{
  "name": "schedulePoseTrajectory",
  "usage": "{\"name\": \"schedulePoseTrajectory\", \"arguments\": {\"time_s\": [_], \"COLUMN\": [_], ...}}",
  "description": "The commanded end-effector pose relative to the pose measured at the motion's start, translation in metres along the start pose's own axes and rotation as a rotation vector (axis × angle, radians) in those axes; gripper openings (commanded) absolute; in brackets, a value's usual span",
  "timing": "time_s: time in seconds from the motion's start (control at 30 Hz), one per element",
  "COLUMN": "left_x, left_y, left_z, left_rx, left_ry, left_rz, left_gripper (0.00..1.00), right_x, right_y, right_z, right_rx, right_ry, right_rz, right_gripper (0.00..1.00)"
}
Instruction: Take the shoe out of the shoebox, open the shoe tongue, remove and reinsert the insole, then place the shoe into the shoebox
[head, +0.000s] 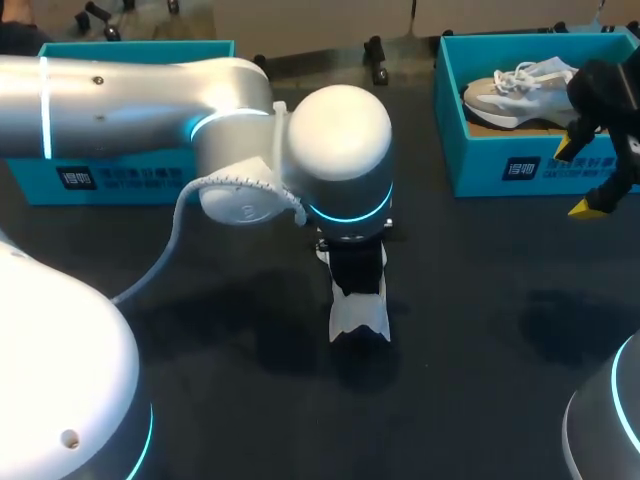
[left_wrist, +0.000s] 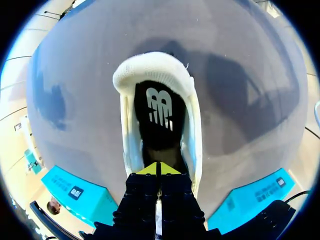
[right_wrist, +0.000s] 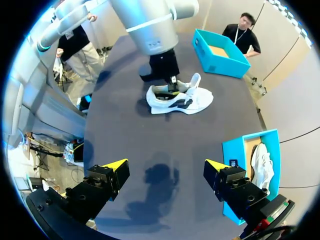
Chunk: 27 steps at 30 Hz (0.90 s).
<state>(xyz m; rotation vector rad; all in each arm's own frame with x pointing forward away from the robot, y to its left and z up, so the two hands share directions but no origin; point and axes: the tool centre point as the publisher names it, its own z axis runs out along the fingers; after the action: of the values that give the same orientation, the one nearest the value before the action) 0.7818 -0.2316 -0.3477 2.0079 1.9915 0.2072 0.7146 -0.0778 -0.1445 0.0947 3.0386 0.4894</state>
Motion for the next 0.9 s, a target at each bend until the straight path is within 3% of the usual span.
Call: {"name": "schedulePoseTrajectory", "arguments": {"time_s": [0.03, 0.07, 0.13, 0.17, 0.2, 0.37, 0.9], "left_x": [0.007, 0.007, 0.009, 0.01, 0.011, 0.012, 0.018], "left_y": [0.0, 0.0, 0.0, 0.0, 0.0, -0.002, -0.002], "left_z": [-0.005, -0.003, -0.001, 0.002, 0.004, 0.01, -0.006], "left_rx": [-0.012, -0.012, -0.008, -0.011, -0.006, 0.001, 0.013], "left_ry": [0.005, 0.008, 0.016, 0.023, 0.029, 0.044, 0.032], "left_rz": [-0.002, -0.003, -0.007, -0.009, -0.01, -0.013, -0.026], "left_gripper": [0.07, 0.39, 0.62, 0.85, 0.99, 1.0, 1.0], "right_x": [-0.001, -0.001, -0.001, -0.001, -0.001, -0.001, -0.001], "right_y": [0.001, 0.001, 0.001, 0.001, 0.001, 0.001, 0.001], "right_z": [0.001, 0.001, 0.001, 0.001, 0.001, 0.001, 0.001], "right_rx": [0.003, 0.003, 0.003, 0.003, 0.003, 0.003, 0.003], "right_ry": [0.002, 0.002, 0.002, 0.002, 0.002, 0.002, 0.002], "right_rz": [0.001, 0.001, 0.001, 0.001, 0.001, 0.001, 0.001], "right_gripper": [1.0, 1.0, 1.0, 1.0, 1.0, 1.0, 1.0]}}
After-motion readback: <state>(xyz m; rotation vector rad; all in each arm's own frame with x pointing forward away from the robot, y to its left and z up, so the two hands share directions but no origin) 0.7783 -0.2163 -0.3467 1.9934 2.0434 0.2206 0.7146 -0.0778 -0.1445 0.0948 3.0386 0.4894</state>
